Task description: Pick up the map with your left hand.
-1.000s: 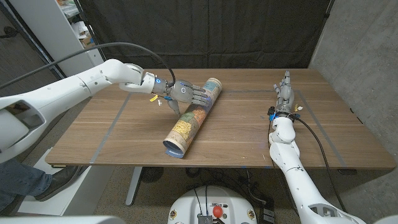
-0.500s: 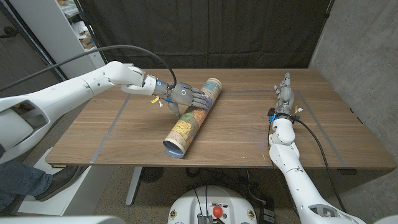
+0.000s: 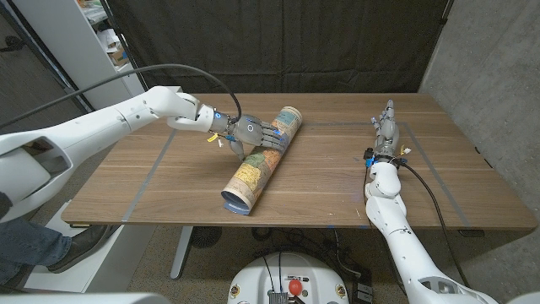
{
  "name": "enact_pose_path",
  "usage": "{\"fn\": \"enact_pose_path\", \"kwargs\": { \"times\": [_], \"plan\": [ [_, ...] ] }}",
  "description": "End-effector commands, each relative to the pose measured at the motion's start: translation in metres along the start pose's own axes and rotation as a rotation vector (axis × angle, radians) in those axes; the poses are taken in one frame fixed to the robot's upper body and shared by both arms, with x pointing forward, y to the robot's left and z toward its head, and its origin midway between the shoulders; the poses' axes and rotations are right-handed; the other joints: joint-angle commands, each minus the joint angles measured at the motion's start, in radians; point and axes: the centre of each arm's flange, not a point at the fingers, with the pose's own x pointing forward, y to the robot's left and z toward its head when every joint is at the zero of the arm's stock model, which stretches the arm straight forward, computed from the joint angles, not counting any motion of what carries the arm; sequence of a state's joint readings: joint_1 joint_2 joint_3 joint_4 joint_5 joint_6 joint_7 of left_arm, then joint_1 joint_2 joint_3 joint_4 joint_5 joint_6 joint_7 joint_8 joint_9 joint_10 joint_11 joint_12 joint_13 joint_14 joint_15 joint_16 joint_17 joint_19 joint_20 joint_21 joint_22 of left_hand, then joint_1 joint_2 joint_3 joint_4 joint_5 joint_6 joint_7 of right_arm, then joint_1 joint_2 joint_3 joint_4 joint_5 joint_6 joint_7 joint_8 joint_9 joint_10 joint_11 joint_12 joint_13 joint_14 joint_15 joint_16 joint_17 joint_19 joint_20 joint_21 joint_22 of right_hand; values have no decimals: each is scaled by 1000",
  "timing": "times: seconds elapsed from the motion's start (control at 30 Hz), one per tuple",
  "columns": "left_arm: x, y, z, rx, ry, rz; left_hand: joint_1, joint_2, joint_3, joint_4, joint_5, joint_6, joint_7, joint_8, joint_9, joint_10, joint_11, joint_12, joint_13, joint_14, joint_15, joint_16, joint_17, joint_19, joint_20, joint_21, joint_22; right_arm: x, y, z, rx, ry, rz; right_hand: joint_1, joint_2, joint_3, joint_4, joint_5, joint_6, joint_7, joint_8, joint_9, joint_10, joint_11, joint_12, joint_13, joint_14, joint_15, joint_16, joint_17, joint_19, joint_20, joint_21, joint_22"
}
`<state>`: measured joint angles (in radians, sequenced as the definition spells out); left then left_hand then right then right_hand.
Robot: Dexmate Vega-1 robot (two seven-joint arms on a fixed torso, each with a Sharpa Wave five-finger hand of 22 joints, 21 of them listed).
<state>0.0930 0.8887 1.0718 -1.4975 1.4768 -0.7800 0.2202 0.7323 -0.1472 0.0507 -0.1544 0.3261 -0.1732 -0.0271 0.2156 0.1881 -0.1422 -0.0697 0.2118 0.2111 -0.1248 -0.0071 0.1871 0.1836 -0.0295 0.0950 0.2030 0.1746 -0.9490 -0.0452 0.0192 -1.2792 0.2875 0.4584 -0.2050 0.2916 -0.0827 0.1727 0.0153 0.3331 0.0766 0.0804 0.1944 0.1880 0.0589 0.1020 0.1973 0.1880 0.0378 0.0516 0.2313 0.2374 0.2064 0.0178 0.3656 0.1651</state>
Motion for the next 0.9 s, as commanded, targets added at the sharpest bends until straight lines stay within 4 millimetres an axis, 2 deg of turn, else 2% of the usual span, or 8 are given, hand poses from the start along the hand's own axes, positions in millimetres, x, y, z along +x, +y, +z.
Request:
{"fn": "enact_pose_path", "kwargs": {
  "times": [0.03, 0.27, 0.47, 0.63, 0.67, 0.77, 0.8, 0.9],
  "plan": [
    [10, -6, 9, -13, -1, -1, 24, 8, -4, 2, 14, -66, -12, 10, 6, 2, -3, 3, 5, -2, 2, 3, 3, -3, 0, -3, 4, 1, -5, -1, 8, 0, 2, 4, 3, -4, 2, 4, 5, -3, 4, 3, 6, 3, 4, 3, 5, 5, 1, -1, 6, -3, -4, 5],
    [14, -9, 13, -30, 8, 12, 58, 25, 1, 3, 37, -19, -16, 27, 6, 41, -14, 16, 3, 26, -5, 12, 3, 12, 8, 1, 4, -1, -8, -3, 9, 6, 2, 4, 4, -5, 2, 4, 4, -4, 4, 3, 8, 4, 4, 3, 7, 5, 1, -1, 6, -3, -7, 5],
    [16, -9, 17, -35, 23, 37, 90, 30, -3, 7, 63, 57, -26, 50, 5, 114, -17, 37, 2, 85, -16, 25, 1, 68, 12, 15, 4, -1, -11, -3, 10, 6, 4, 4, 4, -5, 2, 5, 5, -5, 4, 3, 8, 5, 4, 3, 8, 6, 1, -1, 7, -2, -9, 5],
    [17, -7, 19, -35, 47, 54, 131, 51, -5, 15, 99, 198, -41, 87, 3, 235, -28, 68, 1, 184, -33, 40, 1, 149, 22, 28, 5, 0, -13, -1, 7, 6, 9, 3, 4, -6, 2, 5, 5, -6, 4, 3, 8, 3, 4, 3, 10, 7, 2, -1, 7, -2, -11, 5],
    [17, -7, 20, -31, 51, 61, 142, 57, -3, 16, 108, 237, -45, 97, 3, 259, -38, 73, 1, 210, -37, 43, 1, 162, 24, 29, 5, 1, -13, -1, 8, 6, 10, 3, 4, -6, 2, 5, 5, -6, 4, 3, 8, 3, 4, 3, 10, 6, 2, -1, 7, -2, -11, 5],
    [16, -6, 21, -46, 72, 78, 178, 84, 9, 16, 126, 324, -54, 117, 4, 315, -53, 84, 1, 279, -56, 54, 3, 212, 30, 36, 7, 1, -14, -1, 9, 8, 12, 3, 5, -6, 2, 6, 5, -6, 4, 3, 8, 3, 4, 3, 11, 7, 2, -1, 7, -2, -12, 5],
    [15, -6, 21, -43, 80, 94, 196, 95, 16, 15, 130, 365, -62, 127, 4, 361, -58, 95, 2, 306, -65, 57, 3, 233, 33, 39, 7, 1, -14, -1, 10, 9, 13, 3, 5, -6, 2, 6, 6, -6, 4, 3, 8, 4, 4, 3, 12, 7, 2, -1, 7, -2, -12, 5],
    [15, -5, 22, -32, 97, 103, 249, 124, 38, 10, 122, 487, -81, 157, 4, 447, -70, 107, 3, 397, -83, 67, 4, 309, 63, 55, 11, 2, -14, -1, 11, 11, 15, 3, 5, -7, 2, 6, 7, -7, 5, 3, 8, 2, 3, 3, 13, 8, 3, 0, 8, -1, -14, 5]
  ]
}}
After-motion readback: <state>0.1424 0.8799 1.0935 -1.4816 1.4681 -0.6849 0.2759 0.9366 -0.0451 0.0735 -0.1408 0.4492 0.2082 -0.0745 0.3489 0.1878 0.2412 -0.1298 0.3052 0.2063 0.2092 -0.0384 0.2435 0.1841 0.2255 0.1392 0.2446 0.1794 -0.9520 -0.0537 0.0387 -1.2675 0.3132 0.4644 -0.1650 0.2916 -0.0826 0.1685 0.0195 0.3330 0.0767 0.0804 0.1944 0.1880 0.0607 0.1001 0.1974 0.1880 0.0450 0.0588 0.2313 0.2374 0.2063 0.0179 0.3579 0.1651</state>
